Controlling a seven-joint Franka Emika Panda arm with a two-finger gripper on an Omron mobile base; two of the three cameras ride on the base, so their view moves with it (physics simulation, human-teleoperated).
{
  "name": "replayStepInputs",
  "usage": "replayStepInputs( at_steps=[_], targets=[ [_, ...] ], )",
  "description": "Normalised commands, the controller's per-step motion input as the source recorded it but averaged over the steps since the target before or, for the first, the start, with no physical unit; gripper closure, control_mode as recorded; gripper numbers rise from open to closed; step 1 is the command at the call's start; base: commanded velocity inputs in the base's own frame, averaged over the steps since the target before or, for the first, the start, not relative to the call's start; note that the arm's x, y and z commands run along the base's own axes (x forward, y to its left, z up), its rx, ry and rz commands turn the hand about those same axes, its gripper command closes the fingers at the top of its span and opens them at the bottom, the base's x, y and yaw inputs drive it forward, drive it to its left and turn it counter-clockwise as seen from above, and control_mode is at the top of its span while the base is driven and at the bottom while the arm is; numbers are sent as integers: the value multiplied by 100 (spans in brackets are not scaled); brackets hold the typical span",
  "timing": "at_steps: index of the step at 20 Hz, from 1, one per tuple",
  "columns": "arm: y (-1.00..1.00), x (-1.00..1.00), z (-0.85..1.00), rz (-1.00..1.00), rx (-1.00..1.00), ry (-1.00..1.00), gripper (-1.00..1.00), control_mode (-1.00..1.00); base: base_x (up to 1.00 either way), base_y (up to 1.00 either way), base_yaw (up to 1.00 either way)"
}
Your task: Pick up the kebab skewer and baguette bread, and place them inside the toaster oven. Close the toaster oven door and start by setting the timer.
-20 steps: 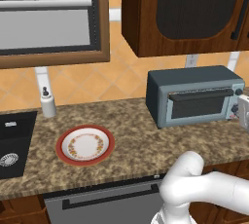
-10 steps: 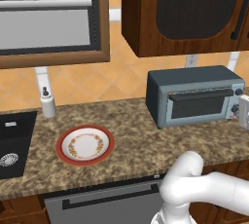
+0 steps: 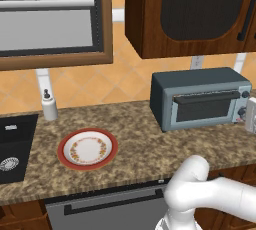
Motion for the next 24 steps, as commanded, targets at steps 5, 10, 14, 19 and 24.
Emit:
replayStepInputs(
  at_steps=[5,10,14,19,24],
  targets=[
    [41,6,0,-5,26,8,100,-100,0,0,0],
    [41,0,2,-7,28,11,100,-100,0,0,0],
    [34,0,0,-8,32,11,100,-100,0,0,0],
    [35,0,3,-9,33,10,100,-100,0,0,0],
    [27,0,2,-9,36,8,100,-100,0,0,0]
  ],
)
